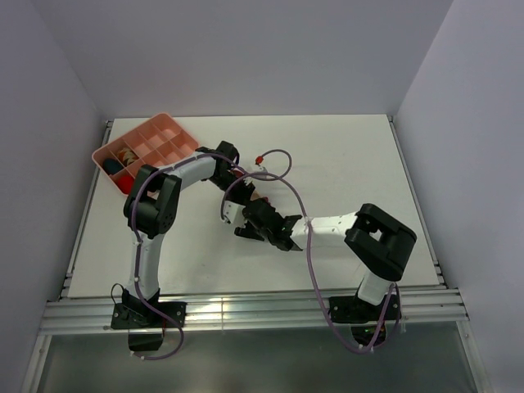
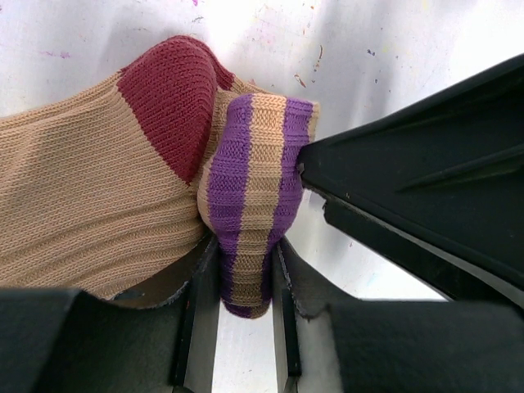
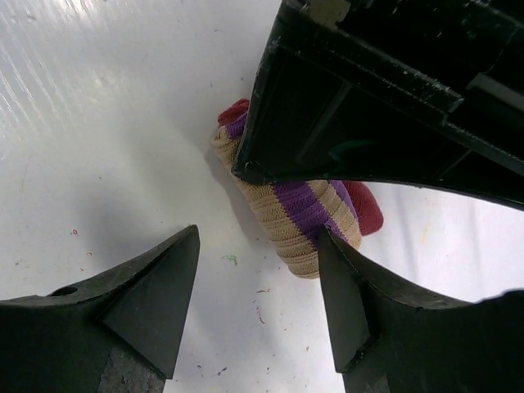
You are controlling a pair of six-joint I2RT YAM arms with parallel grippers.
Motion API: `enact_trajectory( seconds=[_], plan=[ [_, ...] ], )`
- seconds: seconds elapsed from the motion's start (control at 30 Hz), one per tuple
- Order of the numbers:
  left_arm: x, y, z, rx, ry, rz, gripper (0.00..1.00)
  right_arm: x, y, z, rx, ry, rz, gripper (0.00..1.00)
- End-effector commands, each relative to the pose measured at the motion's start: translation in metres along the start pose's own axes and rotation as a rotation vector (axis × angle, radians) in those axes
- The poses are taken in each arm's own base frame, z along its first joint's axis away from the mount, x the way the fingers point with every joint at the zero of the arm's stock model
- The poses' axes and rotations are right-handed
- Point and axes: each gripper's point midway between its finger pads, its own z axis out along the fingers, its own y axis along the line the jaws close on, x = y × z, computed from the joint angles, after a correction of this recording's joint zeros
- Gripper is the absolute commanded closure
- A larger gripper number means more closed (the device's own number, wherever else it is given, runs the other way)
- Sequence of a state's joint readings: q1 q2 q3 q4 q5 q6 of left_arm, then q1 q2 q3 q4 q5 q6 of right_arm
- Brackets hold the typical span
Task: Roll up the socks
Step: Roll the sock at the center of the board.
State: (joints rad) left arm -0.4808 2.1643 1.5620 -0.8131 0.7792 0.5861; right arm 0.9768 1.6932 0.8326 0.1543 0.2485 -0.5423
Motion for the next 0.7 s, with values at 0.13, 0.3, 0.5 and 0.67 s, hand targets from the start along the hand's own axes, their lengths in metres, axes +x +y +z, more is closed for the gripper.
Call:
enact_trajectory(
  seconds=[0.13,0.3,0.5,0.67],
  plan=[
    [0.087,0.001,0.024,0.006,0.275,-0.14,1.0,-0.004,-0.011,0.01,0.013,0.032,-0.036,0.33],
    [0.086,0.0,0.022,0.002,0.275,-0.13,1.0,-0.001,-0.012,0.016,0.013,0.06,-0.055,0.34],
    [0.092,0.001,0.022,-0.011,0.288,-0.131,1.0,-0.001,-0.012,0.015,-0.046,0.073,-0.006,0.35],
    [0.097,0.003,0.02,-0.026,0.304,-0.138,1.0,-0.011,-0.011,0.009,-0.113,0.067,0.084,0.36]
  ],
)
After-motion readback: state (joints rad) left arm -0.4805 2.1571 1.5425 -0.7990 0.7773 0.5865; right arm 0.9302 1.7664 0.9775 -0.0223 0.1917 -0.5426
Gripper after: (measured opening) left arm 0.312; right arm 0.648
